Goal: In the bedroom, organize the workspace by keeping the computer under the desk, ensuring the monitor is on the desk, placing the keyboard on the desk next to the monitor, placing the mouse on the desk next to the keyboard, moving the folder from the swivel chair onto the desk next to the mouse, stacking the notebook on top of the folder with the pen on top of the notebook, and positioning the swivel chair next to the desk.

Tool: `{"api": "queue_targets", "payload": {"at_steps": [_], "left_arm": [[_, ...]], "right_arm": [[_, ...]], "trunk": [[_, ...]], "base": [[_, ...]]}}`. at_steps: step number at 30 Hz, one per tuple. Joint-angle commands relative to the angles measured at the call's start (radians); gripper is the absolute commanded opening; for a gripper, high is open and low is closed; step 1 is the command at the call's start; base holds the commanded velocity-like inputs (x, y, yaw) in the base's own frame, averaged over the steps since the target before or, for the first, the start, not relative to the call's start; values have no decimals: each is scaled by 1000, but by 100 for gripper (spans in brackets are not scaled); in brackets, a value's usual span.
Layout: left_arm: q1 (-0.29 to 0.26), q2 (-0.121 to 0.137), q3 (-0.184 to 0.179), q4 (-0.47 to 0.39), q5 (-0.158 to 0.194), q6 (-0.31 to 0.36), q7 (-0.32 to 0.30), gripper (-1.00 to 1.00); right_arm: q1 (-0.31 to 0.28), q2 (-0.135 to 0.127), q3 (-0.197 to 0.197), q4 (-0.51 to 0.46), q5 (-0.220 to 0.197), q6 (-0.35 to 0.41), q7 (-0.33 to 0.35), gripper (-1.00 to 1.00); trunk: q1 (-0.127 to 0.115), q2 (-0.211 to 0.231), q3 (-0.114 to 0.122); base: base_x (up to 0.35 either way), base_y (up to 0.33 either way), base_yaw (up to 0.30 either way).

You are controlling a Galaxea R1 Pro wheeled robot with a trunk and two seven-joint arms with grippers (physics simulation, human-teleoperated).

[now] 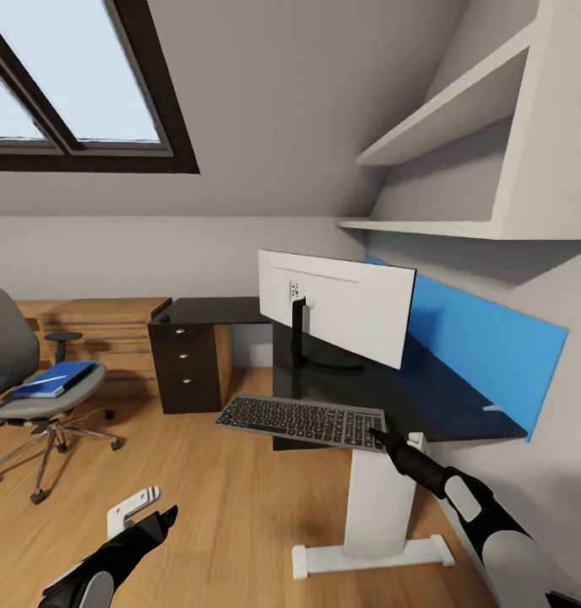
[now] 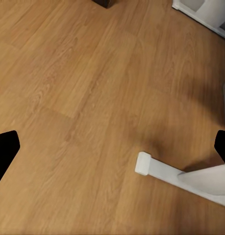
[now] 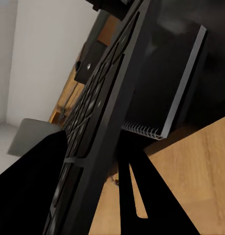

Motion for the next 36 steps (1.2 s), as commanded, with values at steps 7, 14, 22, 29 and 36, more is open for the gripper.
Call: {"api": "queue_targets", "payload": {"at_steps": [7, 14, 22, 29, 36], "left_arm": [[0, -2, -8, 38, 8, 4, 8, 100], [0, -1, -45, 72, 7, 4, 4, 100], [0, -2, -66, 75, 8, 3, 4, 100], [0, -3, -68, 75, 7, 2, 4, 100], [0, -4, -68, 75, 7, 2, 4, 100]], "right_arm": [[-1, 16, 30, -1, -2, -11, 9, -100], [1, 18, 132, 0, -3, -160, 21, -100], [1, 40, 152, -16, -2, -175, 24, -100], [2, 41, 154, -15, -5, -174, 34, -100], [1, 41, 154, -15, -7, -167, 89, -100]], "trunk": [[-4, 7, 7], [-4, 7, 15], [-4, 7, 23], [-4, 7, 24], [-4, 7, 24]], "base": [[0, 0, 153], [0, 0, 205], [-78, 70, 195], [-247, 222, 25], [-255, 229, 1]]}}
